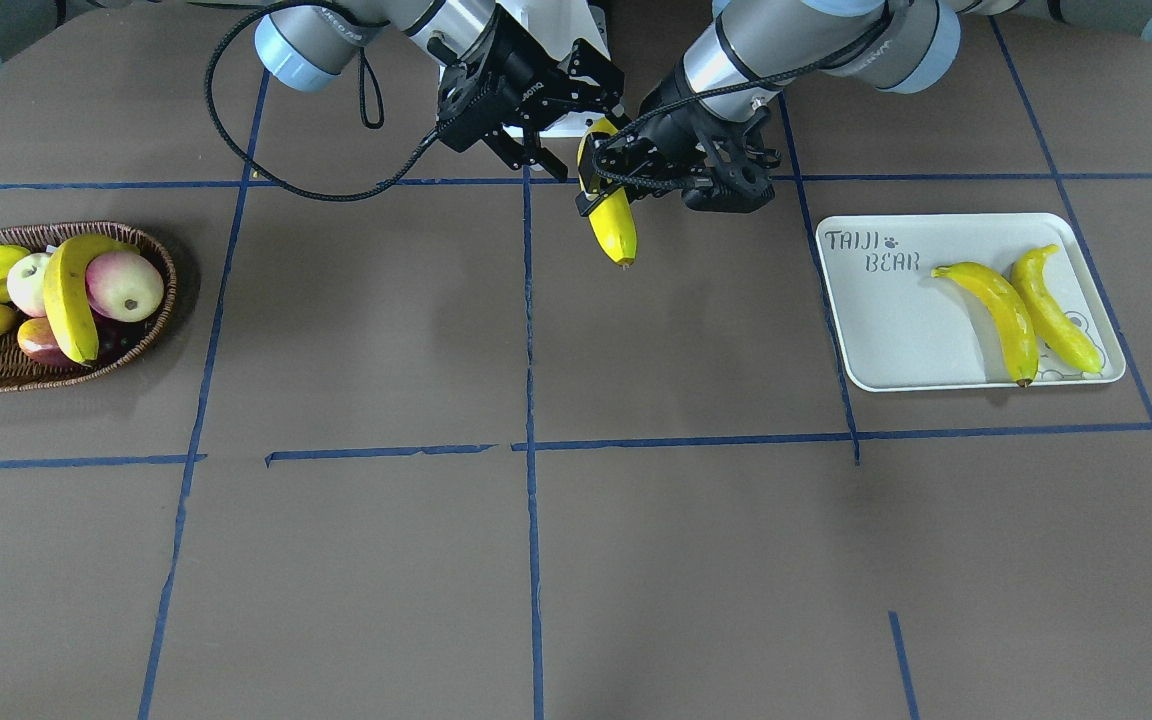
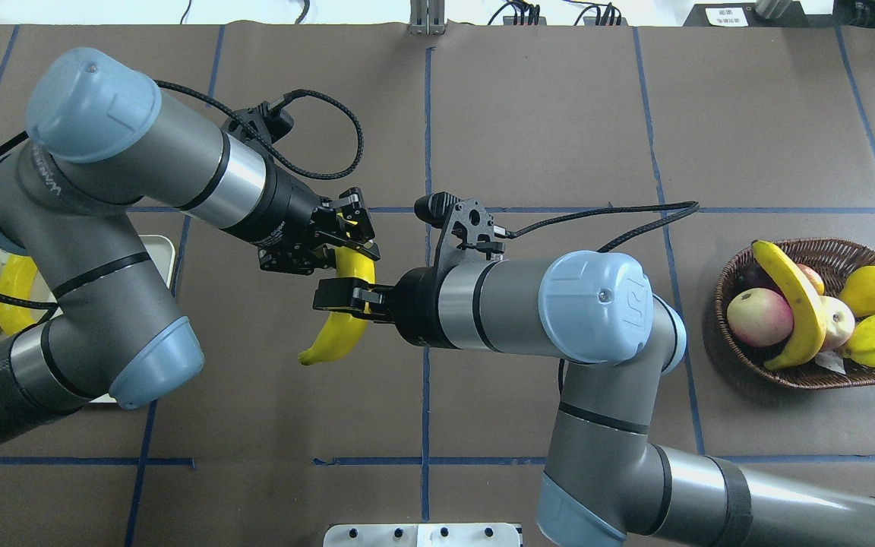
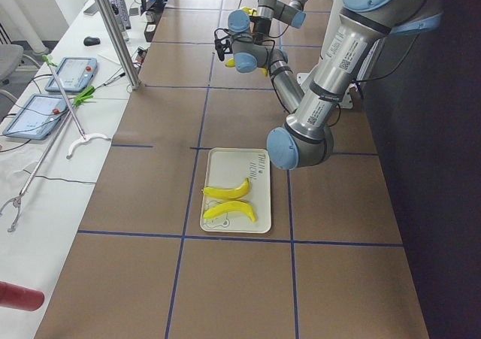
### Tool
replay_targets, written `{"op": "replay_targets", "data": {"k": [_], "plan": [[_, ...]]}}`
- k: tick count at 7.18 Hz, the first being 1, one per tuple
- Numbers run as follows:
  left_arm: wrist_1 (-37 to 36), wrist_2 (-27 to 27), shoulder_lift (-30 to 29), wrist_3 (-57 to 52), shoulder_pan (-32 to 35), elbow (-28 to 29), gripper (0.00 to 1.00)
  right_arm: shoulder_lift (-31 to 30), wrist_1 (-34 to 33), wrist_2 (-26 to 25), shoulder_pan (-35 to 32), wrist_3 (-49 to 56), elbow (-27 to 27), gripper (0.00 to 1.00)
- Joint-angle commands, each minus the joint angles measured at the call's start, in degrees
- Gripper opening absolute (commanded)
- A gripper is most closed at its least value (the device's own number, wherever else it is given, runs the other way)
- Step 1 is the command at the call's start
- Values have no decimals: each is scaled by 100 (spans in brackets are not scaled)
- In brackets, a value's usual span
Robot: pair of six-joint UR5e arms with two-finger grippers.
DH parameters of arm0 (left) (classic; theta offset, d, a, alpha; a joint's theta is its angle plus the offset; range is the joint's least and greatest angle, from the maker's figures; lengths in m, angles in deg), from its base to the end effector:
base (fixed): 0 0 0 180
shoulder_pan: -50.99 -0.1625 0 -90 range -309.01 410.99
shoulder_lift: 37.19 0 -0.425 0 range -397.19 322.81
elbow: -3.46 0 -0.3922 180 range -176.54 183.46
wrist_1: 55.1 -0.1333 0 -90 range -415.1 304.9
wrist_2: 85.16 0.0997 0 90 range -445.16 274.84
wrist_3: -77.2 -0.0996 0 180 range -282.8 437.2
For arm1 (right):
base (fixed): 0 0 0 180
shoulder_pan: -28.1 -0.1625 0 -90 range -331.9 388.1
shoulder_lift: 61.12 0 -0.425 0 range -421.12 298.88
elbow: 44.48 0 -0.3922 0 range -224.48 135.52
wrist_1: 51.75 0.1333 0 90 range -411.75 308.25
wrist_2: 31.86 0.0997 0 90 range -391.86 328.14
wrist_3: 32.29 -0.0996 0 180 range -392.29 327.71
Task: Transfer all bananas from basket to plate
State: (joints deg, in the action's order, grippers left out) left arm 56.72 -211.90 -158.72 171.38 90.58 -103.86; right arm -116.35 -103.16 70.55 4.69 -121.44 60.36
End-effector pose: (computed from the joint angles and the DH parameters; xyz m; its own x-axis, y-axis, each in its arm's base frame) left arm 0.4066 -0.4320 0.1618 0.2489 -0.2816 -0.9267 0.0941 0.9593 -0.2663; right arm -0.5033 -0.3398 0.1163 0.0317 -0.0021 0.9995 -0.1905 0.9817 0.0081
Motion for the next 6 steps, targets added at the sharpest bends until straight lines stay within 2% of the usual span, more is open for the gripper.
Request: {"op": "replay_targets", "data": {"k": [1,2,3,4,6], "plan": [[-28,9,329,-58,92,-9,0,-241,-821,803,-329,29,271,100],[-63,35,505,-58,189,-17,0,-391,-1279,981,-487,64,544,100],[-46,44,820,-58,363,0,0,-758,-1467,1044,-628,82,842,100],[-81,35,1024,-284,548,17,0,-953,-1651,1253,-838,212,906,100],[-81,35,1831,-1459,926,52,0,-1419,-1915,1325,-1033,843,950,100]]}}
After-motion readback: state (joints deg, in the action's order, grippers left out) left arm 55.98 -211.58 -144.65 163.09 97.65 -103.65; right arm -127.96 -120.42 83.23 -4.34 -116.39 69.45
